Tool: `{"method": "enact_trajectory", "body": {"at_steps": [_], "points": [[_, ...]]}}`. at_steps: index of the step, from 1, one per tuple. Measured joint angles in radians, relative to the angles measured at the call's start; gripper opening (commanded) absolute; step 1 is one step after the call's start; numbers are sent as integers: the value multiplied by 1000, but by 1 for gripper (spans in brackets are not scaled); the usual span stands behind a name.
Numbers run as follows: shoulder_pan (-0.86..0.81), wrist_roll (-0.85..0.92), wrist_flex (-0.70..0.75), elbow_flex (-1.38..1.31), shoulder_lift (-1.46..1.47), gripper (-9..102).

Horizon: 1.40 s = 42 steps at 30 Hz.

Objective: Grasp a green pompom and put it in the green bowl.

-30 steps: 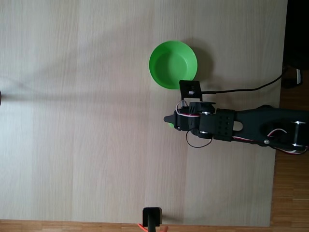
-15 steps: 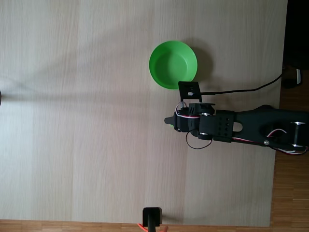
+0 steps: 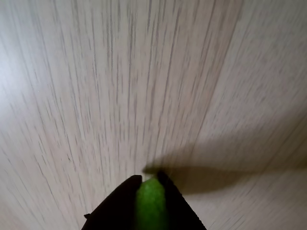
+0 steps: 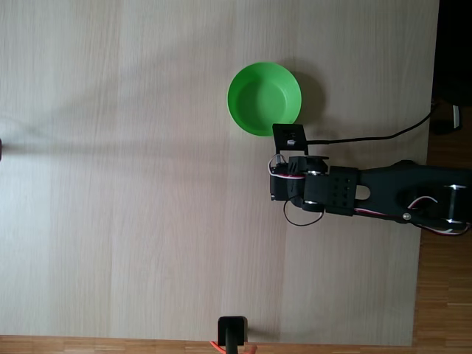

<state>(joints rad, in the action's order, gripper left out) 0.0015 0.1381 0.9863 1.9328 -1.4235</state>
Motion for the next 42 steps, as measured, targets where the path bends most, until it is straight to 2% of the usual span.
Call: {"method": "enact_trajectory", "body": {"at_steps": [5, 15, 23, 32, 36, 42], "points": [[-8, 0, 3, 3, -60, 0], [-38, 0, 28, 3, -356, 0], [-276, 20, 89, -123, -385, 0], [-512, 222, 97, -308, -238, 0], [-523, 284, 97, -319, -227, 7], [-528, 298, 97, -319, -227, 25]]}}
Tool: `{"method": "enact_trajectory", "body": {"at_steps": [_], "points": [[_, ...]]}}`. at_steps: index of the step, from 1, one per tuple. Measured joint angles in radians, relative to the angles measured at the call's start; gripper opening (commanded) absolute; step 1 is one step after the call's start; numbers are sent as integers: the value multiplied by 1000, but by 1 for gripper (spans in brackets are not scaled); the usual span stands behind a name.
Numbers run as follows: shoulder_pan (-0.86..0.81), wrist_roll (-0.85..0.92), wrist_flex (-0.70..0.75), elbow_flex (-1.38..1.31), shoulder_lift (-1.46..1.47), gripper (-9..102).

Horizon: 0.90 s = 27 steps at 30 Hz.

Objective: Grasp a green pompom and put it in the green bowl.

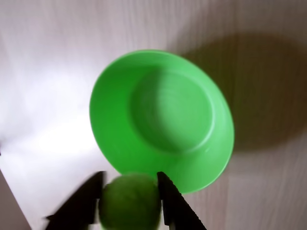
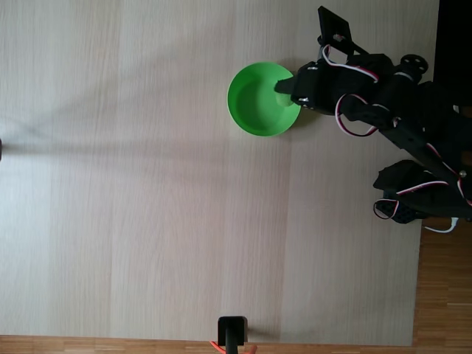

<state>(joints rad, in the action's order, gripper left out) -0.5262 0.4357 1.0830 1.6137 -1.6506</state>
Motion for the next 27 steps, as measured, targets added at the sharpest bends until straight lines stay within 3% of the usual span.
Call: {"method": "enact_trajectory", "body": {"at_steps": [4, 14, 27], "points": [[2, 0, 0, 0, 0, 32], [89, -3, 0, 84, -35, 31], [402, -44, 0, 528, -571, 2]]}}
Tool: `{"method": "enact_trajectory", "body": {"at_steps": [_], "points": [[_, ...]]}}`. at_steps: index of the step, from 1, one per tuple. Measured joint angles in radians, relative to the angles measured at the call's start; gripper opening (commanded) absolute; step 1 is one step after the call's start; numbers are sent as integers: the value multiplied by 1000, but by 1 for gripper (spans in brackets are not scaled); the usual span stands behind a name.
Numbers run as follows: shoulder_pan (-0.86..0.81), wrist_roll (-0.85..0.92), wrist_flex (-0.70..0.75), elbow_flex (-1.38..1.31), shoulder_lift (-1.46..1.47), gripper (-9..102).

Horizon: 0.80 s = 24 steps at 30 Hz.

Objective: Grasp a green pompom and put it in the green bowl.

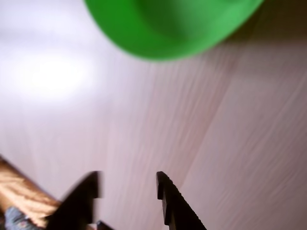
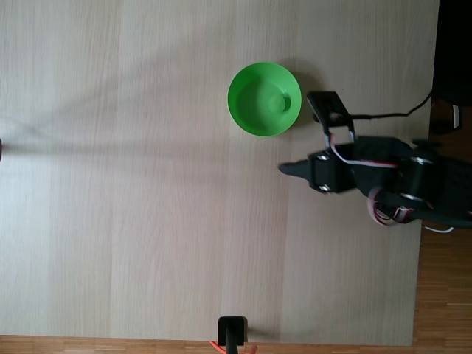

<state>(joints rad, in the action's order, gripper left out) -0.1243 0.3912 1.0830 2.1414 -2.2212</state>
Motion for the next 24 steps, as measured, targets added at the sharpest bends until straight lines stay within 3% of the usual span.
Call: {"method": "enact_trajectory", "body": {"at_steps": [15, 24], "points": [[193, -209, 0, 453, -606, -1], [233, -295, 0, 683, -827, -1]]}}
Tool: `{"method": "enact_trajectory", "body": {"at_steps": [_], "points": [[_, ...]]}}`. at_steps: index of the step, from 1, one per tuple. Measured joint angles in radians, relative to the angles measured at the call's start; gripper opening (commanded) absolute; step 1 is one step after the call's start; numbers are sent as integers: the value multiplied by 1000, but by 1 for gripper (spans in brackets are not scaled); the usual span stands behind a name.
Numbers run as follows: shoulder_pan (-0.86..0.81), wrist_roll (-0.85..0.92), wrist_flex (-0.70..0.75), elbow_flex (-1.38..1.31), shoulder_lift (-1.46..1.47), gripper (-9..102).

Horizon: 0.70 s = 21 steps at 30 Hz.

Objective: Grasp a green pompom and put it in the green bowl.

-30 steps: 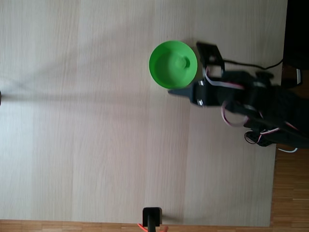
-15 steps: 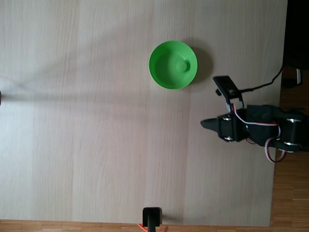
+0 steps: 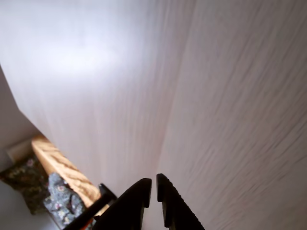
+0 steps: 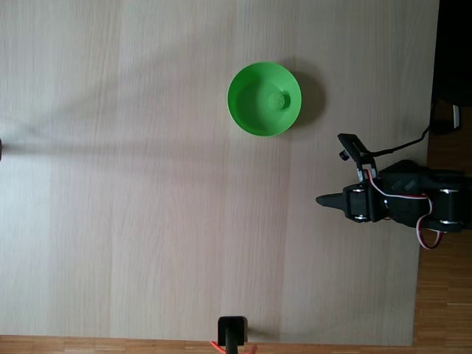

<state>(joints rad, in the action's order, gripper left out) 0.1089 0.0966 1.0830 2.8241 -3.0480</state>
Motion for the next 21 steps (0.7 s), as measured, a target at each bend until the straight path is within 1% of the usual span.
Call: {"method": "enact_trajectory", "body": {"at_steps": [21], "points": [[0, 0, 2, 100, -169, -1]]}}
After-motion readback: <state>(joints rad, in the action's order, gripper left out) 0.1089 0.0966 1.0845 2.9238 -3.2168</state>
